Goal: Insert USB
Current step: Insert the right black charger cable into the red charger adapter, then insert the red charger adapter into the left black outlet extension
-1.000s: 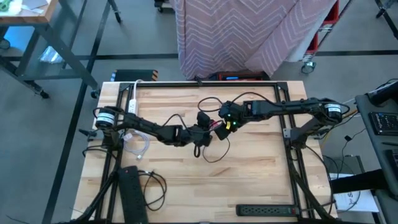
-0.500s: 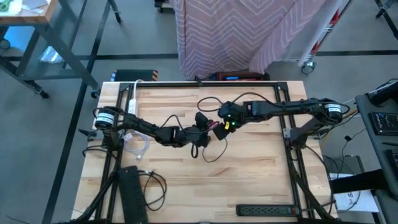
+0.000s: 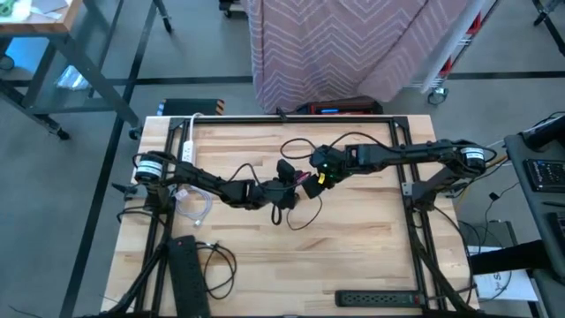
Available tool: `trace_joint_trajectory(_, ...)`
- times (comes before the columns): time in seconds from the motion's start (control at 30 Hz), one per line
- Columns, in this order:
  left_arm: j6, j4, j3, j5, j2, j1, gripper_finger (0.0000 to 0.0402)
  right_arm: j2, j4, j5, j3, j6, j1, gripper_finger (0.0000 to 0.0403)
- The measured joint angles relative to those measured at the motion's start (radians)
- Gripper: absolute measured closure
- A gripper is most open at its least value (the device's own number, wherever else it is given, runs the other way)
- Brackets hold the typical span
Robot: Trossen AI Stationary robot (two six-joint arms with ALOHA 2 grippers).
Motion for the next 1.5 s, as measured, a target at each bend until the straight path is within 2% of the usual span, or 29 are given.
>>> trace_joint_trajectory(0.53,-0.002,-0.003,-0.001,-0.019,-0.005,-0.042,0.0276,0.001,-0.019,0.012,-0.010,-0.032,-0.027,0.0390)
trace_joint_trajectory(1.0,-0.042,-0.021,-0.002,-0.013,-0.011,-0.044,0.0276,0.002,-0.016,-0.009,-0.012,-0.313,-0.029,0.0380)
trace_joint_trajectory(1.13,-0.164,-0.067,0.000,0.023,-0.034,-0.047,0.0276,-0.010,-0.019,-0.007,-0.006,-0.365,-0.029,0.0333)
trace_joint_trajectory(1.3,-0.286,-0.092,-0.028,0.027,-0.056,-0.048,0.0276,-0.084,-0.026,0.039,-0.013,-0.366,-0.010,0.0240)
trace_joint_trajectory(1.4,-0.346,-0.091,-0.050,0.003,-0.084,-0.047,0.0276,-0.162,-0.013,0.159,-0.050,-0.324,0.045,0.0185)
trace_joint_trajectory(1.5,-0.376,-0.051,-0.070,-0.010,-0.111,-0.045,0.0276,-0.234,0.093,0.273,-0.130,-0.253,0.097,0.0137)
